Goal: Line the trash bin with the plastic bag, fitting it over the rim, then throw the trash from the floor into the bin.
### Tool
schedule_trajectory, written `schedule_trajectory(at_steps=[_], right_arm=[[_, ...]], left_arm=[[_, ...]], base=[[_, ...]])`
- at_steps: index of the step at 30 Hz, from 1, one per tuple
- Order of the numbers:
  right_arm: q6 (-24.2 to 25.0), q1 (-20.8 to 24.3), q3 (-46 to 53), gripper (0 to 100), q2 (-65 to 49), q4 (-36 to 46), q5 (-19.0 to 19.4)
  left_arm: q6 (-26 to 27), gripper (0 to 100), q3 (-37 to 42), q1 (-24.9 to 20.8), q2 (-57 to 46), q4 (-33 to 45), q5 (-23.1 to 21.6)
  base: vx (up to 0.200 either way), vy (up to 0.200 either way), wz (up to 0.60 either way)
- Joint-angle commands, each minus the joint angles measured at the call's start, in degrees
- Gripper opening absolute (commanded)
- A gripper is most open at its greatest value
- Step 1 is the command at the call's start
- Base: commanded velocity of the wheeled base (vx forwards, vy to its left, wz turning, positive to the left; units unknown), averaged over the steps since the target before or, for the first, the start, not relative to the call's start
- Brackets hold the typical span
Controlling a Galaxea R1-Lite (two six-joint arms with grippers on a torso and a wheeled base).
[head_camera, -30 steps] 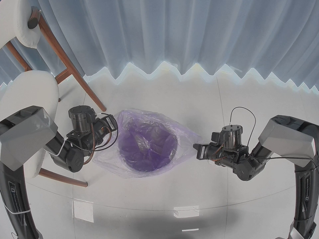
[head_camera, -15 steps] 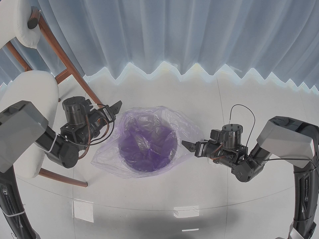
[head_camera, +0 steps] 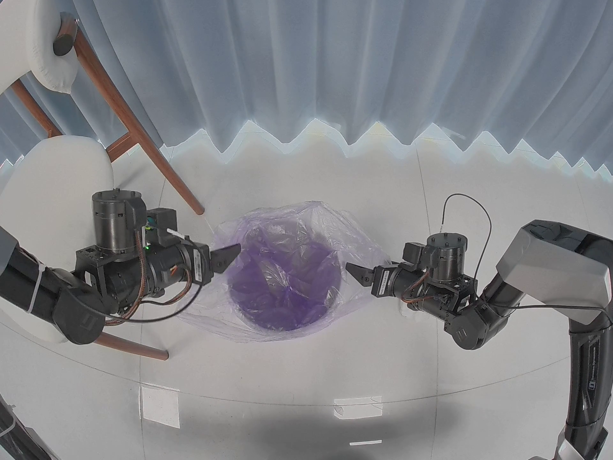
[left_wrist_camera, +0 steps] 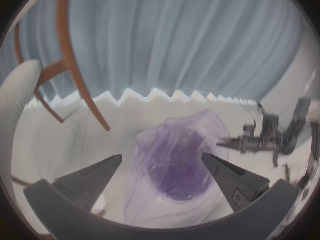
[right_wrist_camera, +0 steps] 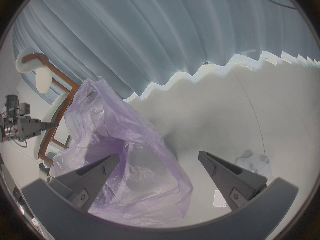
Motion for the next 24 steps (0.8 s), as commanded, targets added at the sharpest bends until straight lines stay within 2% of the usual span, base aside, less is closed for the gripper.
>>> schedule_trajectory(at_steps=[1,4,5,7,10,18,24], right_arm=[[-0.08,1.21,0.14,100,-1.71,-0.19,-2.9],[0.01,1.38,0.67,100,-2.59,-0.28,-3.43],[0.01,1.38,0.67,100,-2.76,-0.28,-3.52],[0.01,1.29,0.67,100,-3.73,-0.11,-3.69],[0.01,1.29,1.1,100,-4.61,-0.11,-3.78],[0.1,1.38,1.72,100,-5.49,-0.19,-4.13],[0.1,1.38,1.54,100,-7.07,-0.28,-4.05]], left_arm=[[13.11,100,3.12,-2.38,4.59,0.04,-0.52],[15.13,100,2.68,-3.96,10.12,-9.1,-0.26],[15.22,0,2.51,-4.05,11.18,-10.77,-0.08],[16.62,0,1.71,-3.96,15.57,-16.48,1.68],[17.24,0,0.75,-3.17,18.91,-20.88,2.29],[17.24,0,-1.19,-0.8,21.55,-21.84,3.08],[16.45,0,-4.61,0.78,19.18,-21.4,2.21]], base=[[0.0,0.0,0.0],[0.0,0.0,0.0],[0.0,0.0,0.0],[0.0,0.0,0.0],[0.0,0.0,0.0],[0.0,0.0,0.0],[0.0,0.0,0.0]])
